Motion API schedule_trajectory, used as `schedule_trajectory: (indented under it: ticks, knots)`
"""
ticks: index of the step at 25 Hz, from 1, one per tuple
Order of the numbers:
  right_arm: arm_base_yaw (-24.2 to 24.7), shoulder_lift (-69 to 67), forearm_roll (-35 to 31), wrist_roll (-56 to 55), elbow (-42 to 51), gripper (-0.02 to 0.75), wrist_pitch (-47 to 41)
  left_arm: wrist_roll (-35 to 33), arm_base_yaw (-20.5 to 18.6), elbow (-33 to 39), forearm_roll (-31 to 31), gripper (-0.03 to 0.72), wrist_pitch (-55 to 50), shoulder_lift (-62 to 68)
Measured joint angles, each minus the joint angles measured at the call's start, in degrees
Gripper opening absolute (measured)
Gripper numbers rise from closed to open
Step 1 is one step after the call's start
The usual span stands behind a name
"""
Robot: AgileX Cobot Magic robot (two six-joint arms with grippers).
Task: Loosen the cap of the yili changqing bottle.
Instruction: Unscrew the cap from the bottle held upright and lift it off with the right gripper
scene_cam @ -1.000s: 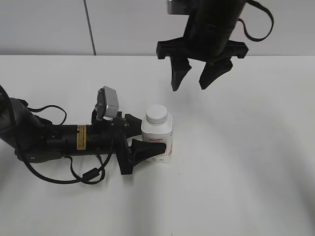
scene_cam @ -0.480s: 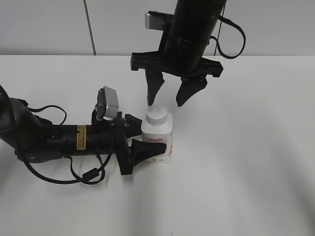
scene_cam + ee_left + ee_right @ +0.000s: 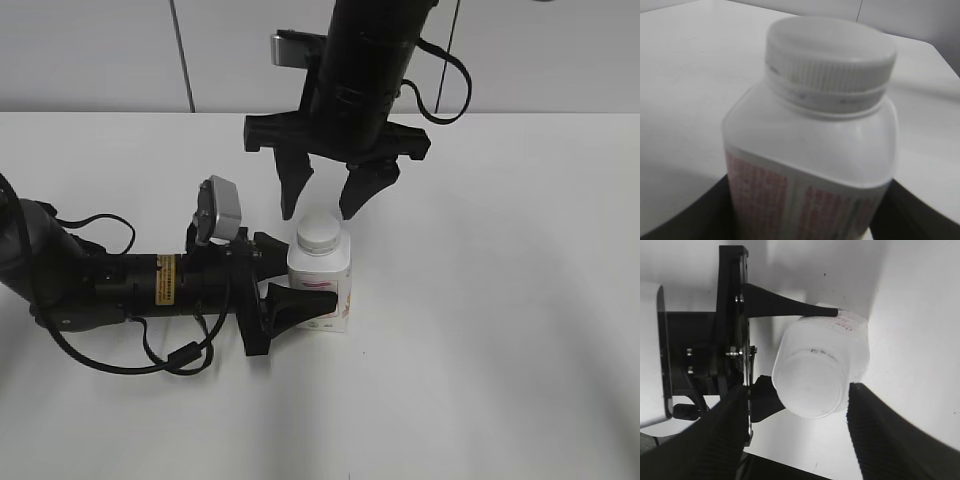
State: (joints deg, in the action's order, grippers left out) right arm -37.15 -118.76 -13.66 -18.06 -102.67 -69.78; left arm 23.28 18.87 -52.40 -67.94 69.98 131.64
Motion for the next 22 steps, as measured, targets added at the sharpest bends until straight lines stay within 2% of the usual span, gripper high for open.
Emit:
schedule_trajectory:
  ticks: [15,19,22]
  knots:
    - [-0.2,-3.5,1.3,-0.1,-0.4,0.486,0.0,0.0,0.0,0.0,-0.1,0.439,0.0,0.0]
    - [-0.5,-3.5,2.3,-0.1,-0.5,0.409,0.0,0.0,0.0,0.0,-0.1,0.439,0.0,0.0]
    - [-0.7,-3.5,2.5,-0.1,-0.5,0.398,0.0,0.0,0.0,0.0,-0.1,0.439,0.0,0.0]
